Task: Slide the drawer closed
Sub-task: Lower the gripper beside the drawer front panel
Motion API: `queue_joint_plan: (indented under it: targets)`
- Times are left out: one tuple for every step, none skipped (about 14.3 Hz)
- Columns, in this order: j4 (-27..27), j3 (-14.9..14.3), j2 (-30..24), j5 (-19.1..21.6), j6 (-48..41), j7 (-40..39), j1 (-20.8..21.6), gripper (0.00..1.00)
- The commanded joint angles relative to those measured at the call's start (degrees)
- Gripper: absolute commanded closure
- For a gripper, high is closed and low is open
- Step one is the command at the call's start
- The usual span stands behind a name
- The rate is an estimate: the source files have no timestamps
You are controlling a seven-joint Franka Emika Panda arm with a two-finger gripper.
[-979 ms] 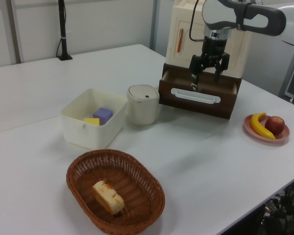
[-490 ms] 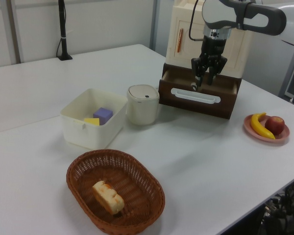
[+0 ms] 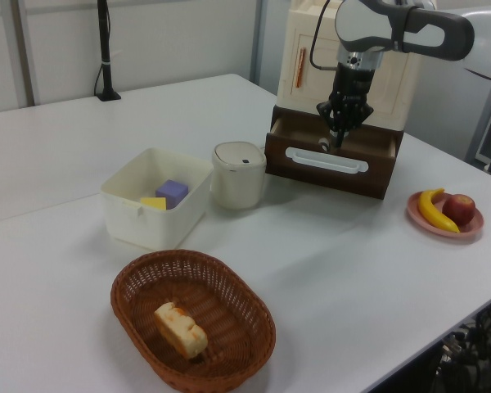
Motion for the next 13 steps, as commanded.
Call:
queue_joint_plan:
  targets:
    - [-4.45, 0.71, 0.45, 1.52, 6.49, 9.93, -1.37, 1.0]
    - [-5.59, 0.45, 2.03, 1.52, 9.9, 14.66, -1.28, 1.0]
    - [-5.77, 0.19, 3.35, 1.52, 12.2, 17.67, -1.28, 1.0]
    - [-5.78, 0.1, 4.58, 1.43, 13.44, 20.39, -1.2, 1.0]
    - [-5.78, 0.01, 5.46, 1.17, 13.89, 22.34, -1.11, 1.0]
    - [-5.78, 0.1, 5.99, 1.08, 14.94, 23.66, -1.02, 1.0]
    - [-5.86, 0.01, 6.43, 1.08, 15.91, 25.24, -1.02, 1.0]
    - [-5.78, 0.1, 7.05, 0.99, 16.52, 26.21, -0.93, 1.0]
    - [-5.69, 0.1, 7.14, 1.07, 17.23, 26.31, -1.02, 1.0]
    - [-5.6, 0.01, 7.14, 1.16, 17.84, 26.48, -1.19, 1.0]
    - [-5.51, 0.01, 7.14, 1.25, 18.02, 26.49, -1.28, 1.0]
    - [-5.34, -0.08, 7.23, 1.34, 18.11, 26.49, -1.46, 1.0]
    - [-5.25, -0.16, 7.49, 1.34, 18.29, 26.49, -1.72, 1.0]
